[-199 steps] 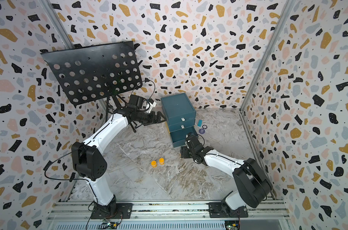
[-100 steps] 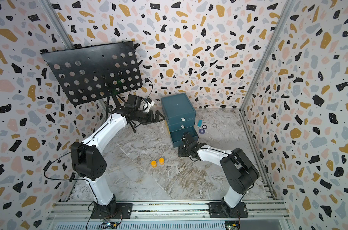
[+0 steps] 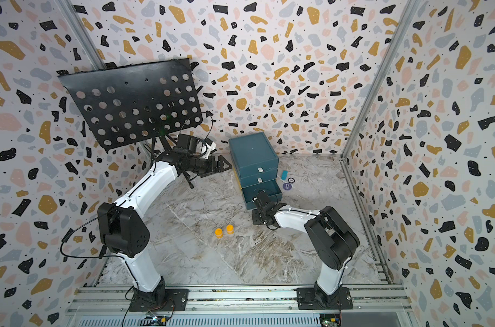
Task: Put the paint cans in the drawer according to color
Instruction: Pick up the paint can at the center of the board, then place the paint can in the drawer.
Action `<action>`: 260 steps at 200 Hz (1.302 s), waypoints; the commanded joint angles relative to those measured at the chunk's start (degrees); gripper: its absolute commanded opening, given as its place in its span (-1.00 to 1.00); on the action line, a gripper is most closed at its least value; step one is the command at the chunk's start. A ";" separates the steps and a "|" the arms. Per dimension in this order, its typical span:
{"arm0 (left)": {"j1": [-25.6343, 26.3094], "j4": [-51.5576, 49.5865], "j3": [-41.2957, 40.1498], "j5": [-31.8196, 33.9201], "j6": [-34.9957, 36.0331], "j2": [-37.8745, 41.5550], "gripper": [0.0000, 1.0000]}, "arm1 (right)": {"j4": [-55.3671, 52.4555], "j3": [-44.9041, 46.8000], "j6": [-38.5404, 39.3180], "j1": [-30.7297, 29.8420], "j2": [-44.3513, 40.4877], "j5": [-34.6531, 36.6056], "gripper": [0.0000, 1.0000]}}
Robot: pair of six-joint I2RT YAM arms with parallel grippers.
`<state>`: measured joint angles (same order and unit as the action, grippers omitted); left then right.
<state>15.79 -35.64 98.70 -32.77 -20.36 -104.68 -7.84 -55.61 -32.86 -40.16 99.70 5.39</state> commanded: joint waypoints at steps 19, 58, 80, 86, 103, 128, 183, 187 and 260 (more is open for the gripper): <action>-0.52 0.54 -0.30 -0.17 0.50 2.84 0.99 | -5.10 -1.45 2.04 -0.44 -7.07 4.06 -0.39; -0.66 0.57 -4.09 3.79 1.99 5.63 0.99 | -10.53 -2.57 3.26 -0.62 -14.74 5.83 -0.42; -1.42 0.35 -3.31 1.49 1.18 5.50 0.99 | -14.29 -6.66 4.74 -0.62 -16.58 7.90 -0.42; -1.70 1.07 -3.70 0.66 0.63 5.61 0.99 | -15.64 -8.50 5.22 -0.62 -16.20 8.22 -0.41; -2.34 2.67 -5.02 -0.48 -0.76 5.96 0.99 | -16.35 -13.17 6.34 -0.23 -14.09 7.70 -0.41; -2.61 2.94 -5.39 -0.72 -1.01 6.06 0.99 | -14.59 -18.72 6.74 0.97 -8.53 5.14 -0.40; -3.11 3.55 -5.95 -0.71 -1.41 5.97 0.99 | -11.46 -27.93 6.67 1.93 5.00 3.44 -0.41; -3.22 3.62 -5.96 -0.81 -1.51 5.93 0.99 | -11.27 -28.11 6.60 1.93 5.62 3.54 -0.41; -4.60 5.44 -6.71 -2.72 -3.53 5.97 0.99 | -8.54 -26.99 4.96 1.93 11.31 2.67 0.01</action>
<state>11.68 -32.80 92.86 -34.02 -23.20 -100.51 -18.52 -81.49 -27.18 -38.15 111.63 8.78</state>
